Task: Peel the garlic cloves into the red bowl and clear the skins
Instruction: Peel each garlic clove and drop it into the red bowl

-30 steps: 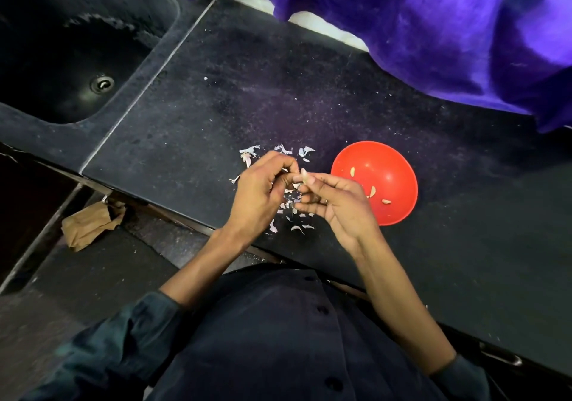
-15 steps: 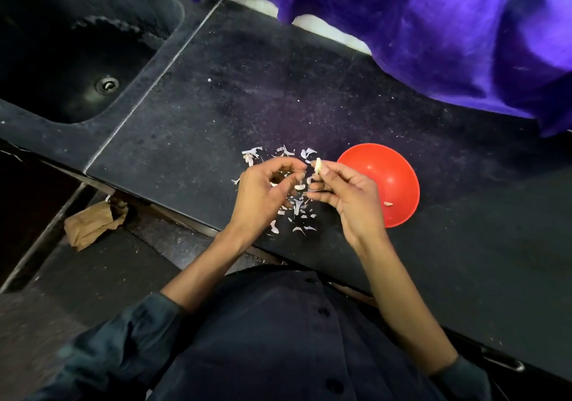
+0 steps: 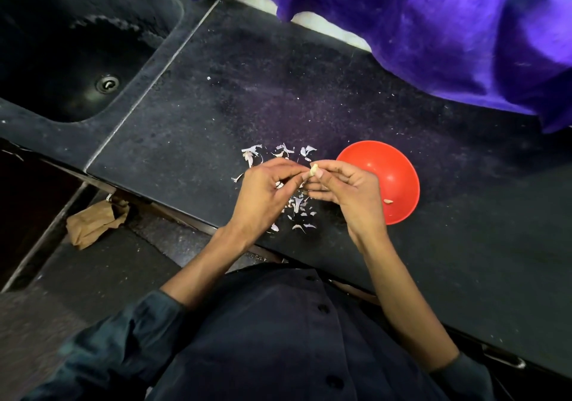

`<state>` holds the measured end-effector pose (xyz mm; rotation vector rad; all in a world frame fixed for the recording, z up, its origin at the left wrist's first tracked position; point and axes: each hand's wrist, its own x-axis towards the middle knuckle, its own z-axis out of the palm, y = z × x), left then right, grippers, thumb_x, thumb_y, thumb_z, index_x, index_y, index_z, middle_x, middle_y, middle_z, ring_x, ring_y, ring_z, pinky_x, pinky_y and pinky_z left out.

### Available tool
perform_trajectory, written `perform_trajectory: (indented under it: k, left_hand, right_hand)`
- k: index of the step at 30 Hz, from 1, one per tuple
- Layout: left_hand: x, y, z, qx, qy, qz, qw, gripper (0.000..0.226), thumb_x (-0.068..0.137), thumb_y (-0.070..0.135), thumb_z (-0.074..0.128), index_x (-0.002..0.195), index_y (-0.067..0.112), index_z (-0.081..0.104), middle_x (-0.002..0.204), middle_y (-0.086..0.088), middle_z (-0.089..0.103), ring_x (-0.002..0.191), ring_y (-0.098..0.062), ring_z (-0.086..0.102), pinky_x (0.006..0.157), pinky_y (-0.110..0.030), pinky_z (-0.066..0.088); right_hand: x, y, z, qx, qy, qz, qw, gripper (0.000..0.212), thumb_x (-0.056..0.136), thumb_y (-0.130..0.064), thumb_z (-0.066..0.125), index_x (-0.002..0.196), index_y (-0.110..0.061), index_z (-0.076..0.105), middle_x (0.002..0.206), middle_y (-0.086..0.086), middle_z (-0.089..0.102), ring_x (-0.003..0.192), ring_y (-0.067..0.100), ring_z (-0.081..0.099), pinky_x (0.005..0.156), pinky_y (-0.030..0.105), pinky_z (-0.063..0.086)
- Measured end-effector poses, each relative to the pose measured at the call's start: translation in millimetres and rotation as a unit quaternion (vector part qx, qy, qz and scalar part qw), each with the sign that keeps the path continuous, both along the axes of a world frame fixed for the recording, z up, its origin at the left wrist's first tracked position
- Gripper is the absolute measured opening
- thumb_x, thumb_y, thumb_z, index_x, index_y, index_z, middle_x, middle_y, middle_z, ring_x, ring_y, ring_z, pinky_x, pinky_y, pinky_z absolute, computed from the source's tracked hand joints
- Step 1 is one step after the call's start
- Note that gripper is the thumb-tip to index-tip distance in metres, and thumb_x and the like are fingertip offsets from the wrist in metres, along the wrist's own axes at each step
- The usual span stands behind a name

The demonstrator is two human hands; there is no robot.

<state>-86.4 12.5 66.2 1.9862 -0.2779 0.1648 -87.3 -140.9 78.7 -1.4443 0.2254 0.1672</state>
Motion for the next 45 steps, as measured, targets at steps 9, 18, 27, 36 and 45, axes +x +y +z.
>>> perform_trajectory:
  k: [9,18,27,36,45]
  left_hand:
    - [1,-1,-3,0.032,-0.02,0.0,0.999,0.016,0.089,0.016,0.067,0.101,0.008,0.076,0.093,0.001,0.071,0.086,-0.006,0.063,0.077,-0.013,0.049]
    - [-1,-3,-3,0.06,-0.037,0.007,0.997,0.016,0.09,0.013,0.066,0.101,0.006,0.075,0.089,0.0,0.069,0.08,-0.002,0.06,0.07,-0.005,0.044]
    - [-1,-6,-2,0.041,-0.025,0.033,0.998,0.012,0.092,0.013,0.063,0.094,0.009,0.074,0.084,0.0,0.068,0.072,-0.01,0.061,0.063,-0.021,0.05]
    - [-2,-4,1,-0.199,0.183,0.01,0.963,0.012,0.094,0.005,0.06,0.091,0.008,0.071,0.087,-0.017,0.071,0.067,-0.021,0.069,0.06,-0.033,0.06]
    - [-3,-3,-1,-0.051,0.073,0.025,0.996,0.011,0.094,0.013,0.062,0.091,0.013,0.073,0.085,0.005,0.067,0.065,-0.008,0.066,0.061,-0.032,0.059]
  right_hand:
    - [-2,-6,-3,0.002,0.002,0.012,1.0,0.019,0.09,0.001,0.06,0.108,0.005,0.066,0.092,0.018,0.07,0.077,0.015,0.069,0.072,0.026,0.058]
    - [-1,2,-6,-0.011,-0.015,-0.024,1.0,0.018,0.089,0.004,0.062,0.105,0.0,0.069,0.086,0.01,0.073,0.074,0.015,0.071,0.068,0.024,0.057]
    - [-3,7,-7,-0.004,-0.026,-0.038,0.999,0.019,0.089,0.003,0.061,0.106,0.001,0.069,0.089,0.012,0.073,0.079,0.019,0.072,0.071,0.026,0.057]
    - [-3,-1,-4,0.096,0.029,0.032,0.994,0.018,0.092,-0.002,0.056,0.104,-0.005,0.068,0.087,0.003,0.071,0.077,0.01,0.064,0.067,0.026,0.056]
    - [-1,5,-3,0.051,-0.023,0.005,0.998,0.012,0.084,-0.001,0.066,0.096,-0.003,0.07,0.085,0.006,0.071,0.076,0.015,0.068,0.064,0.026,0.056]
